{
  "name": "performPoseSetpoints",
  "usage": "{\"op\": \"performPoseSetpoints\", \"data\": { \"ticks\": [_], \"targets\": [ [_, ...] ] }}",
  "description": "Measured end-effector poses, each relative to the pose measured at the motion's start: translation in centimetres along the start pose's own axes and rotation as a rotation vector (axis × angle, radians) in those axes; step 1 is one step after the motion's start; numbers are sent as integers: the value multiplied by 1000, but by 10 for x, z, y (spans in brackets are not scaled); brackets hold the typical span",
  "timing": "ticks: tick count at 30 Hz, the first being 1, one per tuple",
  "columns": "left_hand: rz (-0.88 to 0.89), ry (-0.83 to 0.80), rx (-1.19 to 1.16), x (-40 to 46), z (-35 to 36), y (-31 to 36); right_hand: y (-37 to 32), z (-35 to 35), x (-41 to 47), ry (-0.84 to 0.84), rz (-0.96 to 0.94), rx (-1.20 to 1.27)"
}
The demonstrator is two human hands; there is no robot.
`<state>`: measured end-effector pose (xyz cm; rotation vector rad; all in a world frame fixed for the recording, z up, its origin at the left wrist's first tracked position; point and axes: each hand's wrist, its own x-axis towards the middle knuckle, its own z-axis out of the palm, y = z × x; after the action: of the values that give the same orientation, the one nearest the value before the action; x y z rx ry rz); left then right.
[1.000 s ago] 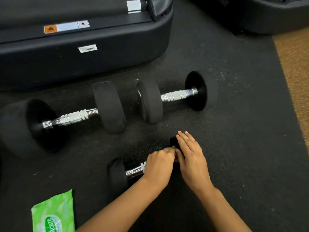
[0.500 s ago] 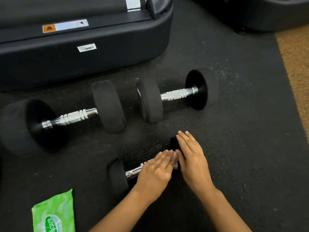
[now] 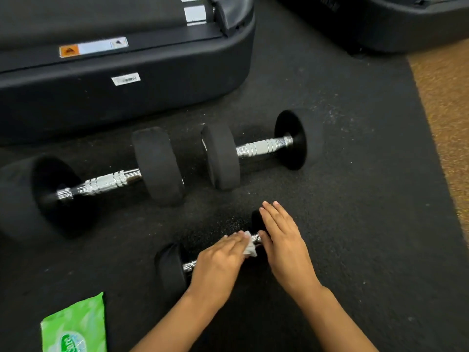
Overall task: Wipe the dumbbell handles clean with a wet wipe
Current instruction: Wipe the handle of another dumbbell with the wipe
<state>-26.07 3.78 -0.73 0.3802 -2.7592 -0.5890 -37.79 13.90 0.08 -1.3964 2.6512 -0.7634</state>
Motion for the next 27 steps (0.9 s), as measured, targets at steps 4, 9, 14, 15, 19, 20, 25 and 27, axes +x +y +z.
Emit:
{"op": "performPoseSetpoints", "data": {
  "ticks": [4, 9, 14, 15, 19, 20, 25, 27],
  "targets": [
    [-7, 38, 24, 3, -10, 0, -2, -9, -2, -31, -26, 2],
    [-80, 36, 34, 19, -47, 3, -19, -28, -3, 7, -241, 30],
    [-33, 10, 98, 25, -66, 3, -31, -33, 13, 43, -289, 160],
    [1, 25, 115, 28, -71, 2, -32, -34, 18, 39, -281, 216],
    [59, 91, 193, 42, -85, 2, -36, -41, 39, -10, -314, 385],
    [46, 88, 164, 47, -88, 2, -36, -43, 45, -21, -334, 401],
    [-24, 54, 103, 74, -110, -5, -24, -55, 79, -16, -306, 448],
    [-21, 61, 158, 89, -119, -6, -15, -60, 97, -6, -253, 481]
  ]
}}
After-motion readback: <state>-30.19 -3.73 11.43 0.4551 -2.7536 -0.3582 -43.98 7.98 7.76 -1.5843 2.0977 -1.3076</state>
